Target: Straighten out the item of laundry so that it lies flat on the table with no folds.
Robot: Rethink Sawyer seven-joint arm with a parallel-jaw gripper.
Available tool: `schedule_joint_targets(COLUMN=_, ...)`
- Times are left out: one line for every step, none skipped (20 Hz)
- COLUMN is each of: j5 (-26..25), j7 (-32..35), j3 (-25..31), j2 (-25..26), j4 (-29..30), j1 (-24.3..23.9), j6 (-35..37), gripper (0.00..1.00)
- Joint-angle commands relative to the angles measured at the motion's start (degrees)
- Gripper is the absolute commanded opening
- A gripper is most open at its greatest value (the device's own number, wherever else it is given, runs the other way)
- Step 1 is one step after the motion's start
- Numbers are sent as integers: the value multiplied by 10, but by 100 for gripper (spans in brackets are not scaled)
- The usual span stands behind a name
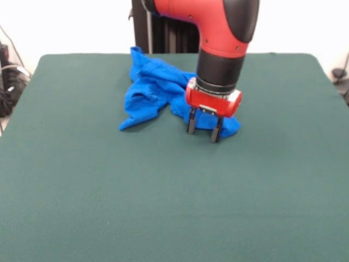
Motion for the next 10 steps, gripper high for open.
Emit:
schedule_joint_targets(j5=-2, j7=96, j3=67, j2=21, j4=52, j1=30, j6=18, gripper=100)
schedule_joint_targets(j5=-2, j7=97, j3=62, j2=11, j4=58, j1=33, j6=25, gripper=100)
schedule_joint_targets(j5=-2, j7=97, j3=55, j2=3, j4=61, j1=38, j6=31, gripper=100)
schedule_joint_targets(j5=-3, j7=95, j3=49, j2=-5, j4=63, j1=42, j6=37, gripper=100)
schedule_joint_targets(j5=-5, j7=94, j3=40, j2=-11, j4=62, j1=48, j6=36, gripper=100)
schedule_joint_targets(j5=-7, j7=93, j3=30, j2=-17, j4=62, j1=54, j6=35, gripper=100)
schedule_joint_targets(j5=-9, j7=92, j3=14, j2=-19, j4=55, j1=64, j6=27, gripper=100)
schedule_joint_targets(j5=-8, j7=94, j3=1, j2=-23, j4=52, j1=72, j6=24, gripper=100)
schedule_joint_targets(j5=-6, j7=94, j3=-5, j2=-28, j4=53, j1=75, j6=32, gripper=100)
schedule_joint_targets(j5=-4, j7=94, j3=-10, j2=-34, j4=53, j1=77, j6=39, gripper=100)
